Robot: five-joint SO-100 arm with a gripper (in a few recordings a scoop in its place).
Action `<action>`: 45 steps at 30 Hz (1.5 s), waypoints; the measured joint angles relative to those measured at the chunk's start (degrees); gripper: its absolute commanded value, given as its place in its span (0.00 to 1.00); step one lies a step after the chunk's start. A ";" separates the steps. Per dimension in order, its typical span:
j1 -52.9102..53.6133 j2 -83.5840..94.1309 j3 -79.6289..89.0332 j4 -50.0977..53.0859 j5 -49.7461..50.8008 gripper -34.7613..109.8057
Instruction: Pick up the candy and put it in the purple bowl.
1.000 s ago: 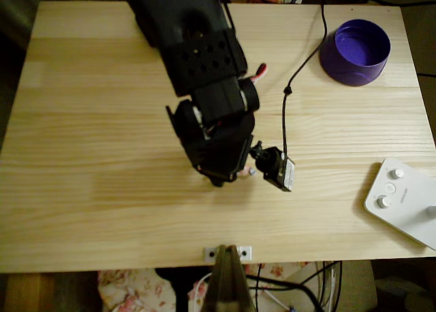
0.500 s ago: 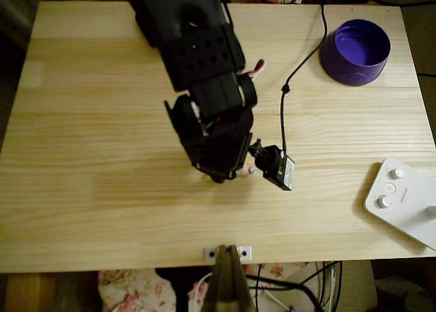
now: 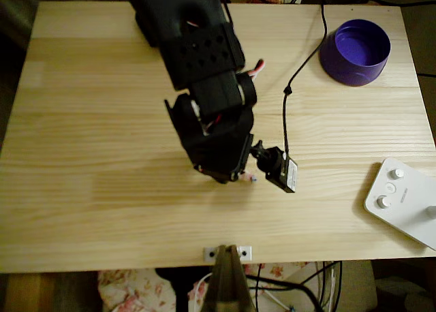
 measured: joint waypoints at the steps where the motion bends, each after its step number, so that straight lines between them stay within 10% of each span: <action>1: 0.00 0.00 0.00 -0.09 0.00 0.28; 45: -18.19 31.46 -0.88 28.39 21.71 0.28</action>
